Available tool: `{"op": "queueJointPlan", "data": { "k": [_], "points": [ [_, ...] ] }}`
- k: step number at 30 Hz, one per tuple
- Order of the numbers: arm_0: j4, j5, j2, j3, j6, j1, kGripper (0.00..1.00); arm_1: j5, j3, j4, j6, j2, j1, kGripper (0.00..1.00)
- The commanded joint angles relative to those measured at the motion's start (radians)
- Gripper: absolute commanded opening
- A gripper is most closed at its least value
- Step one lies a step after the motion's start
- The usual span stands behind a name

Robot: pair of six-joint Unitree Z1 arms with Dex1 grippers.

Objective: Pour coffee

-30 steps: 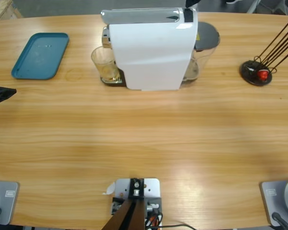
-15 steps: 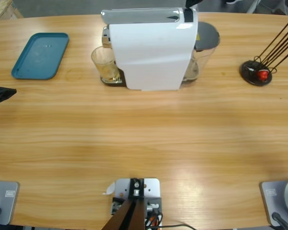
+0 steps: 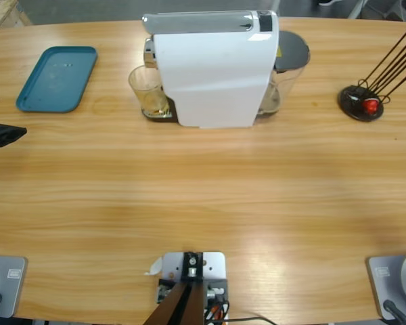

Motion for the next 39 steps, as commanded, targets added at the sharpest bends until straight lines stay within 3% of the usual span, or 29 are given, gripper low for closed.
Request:
{"op": "queueJointPlan", "data": {
  "k": [1,9,12,14,22,29,39],
  "points": [
    [-0.009,-0.002,0.026,0.026,0.01,-0.01,0.899,-0.013,0.105,0.011,0.022,-0.103,-0.01,0.895],
    [-0.012,-0.004,0.041,0.026,0.01,-0.012,0.899,-0.015,0.323,-0.072,0.033,-0.219,-0.01,0.902],
    [-0.012,-0.004,0.046,0.026,0.01,-0.012,0.899,-0.003,0.432,-0.134,0.051,-0.269,-0.01,0.962],
    [-0.012,-0.005,0.047,0.027,0.01,-0.013,0.899,0.028,0.535,-0.185,0.066,-0.316,-0.01,1.0],
    [-0.013,-0.01,0.067,0.029,0.015,-0.013,0.898,0.197,0.912,-0.395,0.102,-0.476,0.017,0.998],
    [-0.015,-0.027,0.058,0.037,0.023,-0.02,0.895,0.193,1.136,-0.657,0.092,-0.622,0.071,1.0],
    [-0.021,-0.027,0.046,0.047,0.026,-0.028,0.895,0.244,1.301,-0.655,0.066,-0.728,0.075,1.0]
  ]
}}
